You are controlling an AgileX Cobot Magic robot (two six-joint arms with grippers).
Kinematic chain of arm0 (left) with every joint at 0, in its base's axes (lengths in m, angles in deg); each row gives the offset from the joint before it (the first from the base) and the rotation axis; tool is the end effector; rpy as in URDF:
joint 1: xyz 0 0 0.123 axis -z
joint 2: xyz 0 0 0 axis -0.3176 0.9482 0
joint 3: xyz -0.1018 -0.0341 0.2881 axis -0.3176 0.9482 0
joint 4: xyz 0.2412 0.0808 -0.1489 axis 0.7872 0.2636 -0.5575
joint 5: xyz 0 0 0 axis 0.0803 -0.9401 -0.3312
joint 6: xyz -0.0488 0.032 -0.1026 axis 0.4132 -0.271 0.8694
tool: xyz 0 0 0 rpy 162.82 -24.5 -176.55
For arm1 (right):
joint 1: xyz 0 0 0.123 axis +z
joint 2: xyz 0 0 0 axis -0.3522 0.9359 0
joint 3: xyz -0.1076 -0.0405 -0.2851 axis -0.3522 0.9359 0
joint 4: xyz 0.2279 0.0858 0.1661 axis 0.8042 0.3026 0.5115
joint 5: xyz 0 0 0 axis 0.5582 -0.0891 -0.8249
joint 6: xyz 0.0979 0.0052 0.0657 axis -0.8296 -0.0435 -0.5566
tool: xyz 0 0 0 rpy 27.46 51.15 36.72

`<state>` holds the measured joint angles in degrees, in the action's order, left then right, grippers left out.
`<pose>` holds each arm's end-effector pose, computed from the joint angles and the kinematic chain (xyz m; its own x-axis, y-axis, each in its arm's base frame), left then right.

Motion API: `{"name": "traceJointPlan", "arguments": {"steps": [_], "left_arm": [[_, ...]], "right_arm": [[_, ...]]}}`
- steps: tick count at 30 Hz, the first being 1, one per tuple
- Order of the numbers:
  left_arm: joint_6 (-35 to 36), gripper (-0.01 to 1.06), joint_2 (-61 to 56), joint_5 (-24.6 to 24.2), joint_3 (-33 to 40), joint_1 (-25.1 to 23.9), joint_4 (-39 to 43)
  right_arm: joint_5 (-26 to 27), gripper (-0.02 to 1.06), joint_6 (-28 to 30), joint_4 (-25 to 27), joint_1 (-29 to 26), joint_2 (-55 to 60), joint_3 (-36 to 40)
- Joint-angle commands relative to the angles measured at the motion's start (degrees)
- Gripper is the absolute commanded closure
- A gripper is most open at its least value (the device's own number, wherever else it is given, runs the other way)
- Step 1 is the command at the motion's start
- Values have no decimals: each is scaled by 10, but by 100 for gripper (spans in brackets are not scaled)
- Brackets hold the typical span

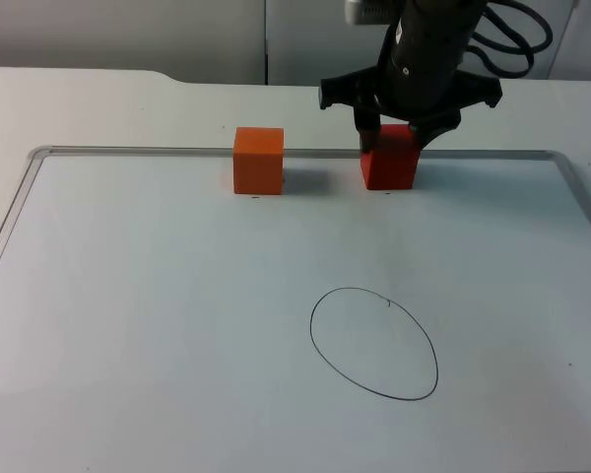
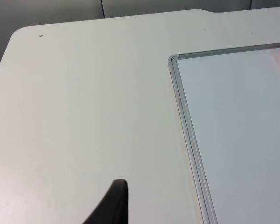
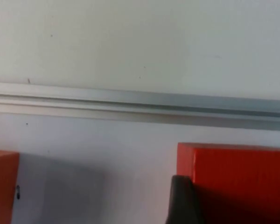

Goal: Pick up one cube with the left hand and another cube with the right hand. First place the cube in the right hand at the target position, then stack the cube in the left hand on top.

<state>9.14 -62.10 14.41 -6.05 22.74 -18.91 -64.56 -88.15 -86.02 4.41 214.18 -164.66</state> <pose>0.0326 0.0060 0.2885 -0.4660 0.0719 -0.8819 0.0283 0.9974 0.0663 0.5374 0.2300 0.1093 -0.9065 -0.1003 -0.4101 -0.0971 0.9949 -0.0288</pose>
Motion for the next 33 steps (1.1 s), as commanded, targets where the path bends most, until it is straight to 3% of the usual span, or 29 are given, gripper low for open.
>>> {"name": "traceJointPlan", "arguments": {"steps": [1,7,12,16,21,26,33], "left_arm": [[0,0,-2,5,1,-1,1],[0,0,-2,5,1,-1,1],[0,0,-2,5,1,-1,1],[0,0,-2,5,1,-1,1],[0,0,-2,5,1,-1,1],[0,0,-2,5,1,-1,1],[0,0,-2,5,1,-1,1]], "right_arm": [[4,105,-2,-10,2,-3,-5],[-6,105,-2,-30,2,-21,-5],[-35,105,46,-35,2,-85,-5],[-62,105,95,-29,2,-158,-5],[-124,105,212,9,2,-298,-5],[-173,105,273,34,2,-380,-5],[-187,105,273,50,0,-466,-3]]}}
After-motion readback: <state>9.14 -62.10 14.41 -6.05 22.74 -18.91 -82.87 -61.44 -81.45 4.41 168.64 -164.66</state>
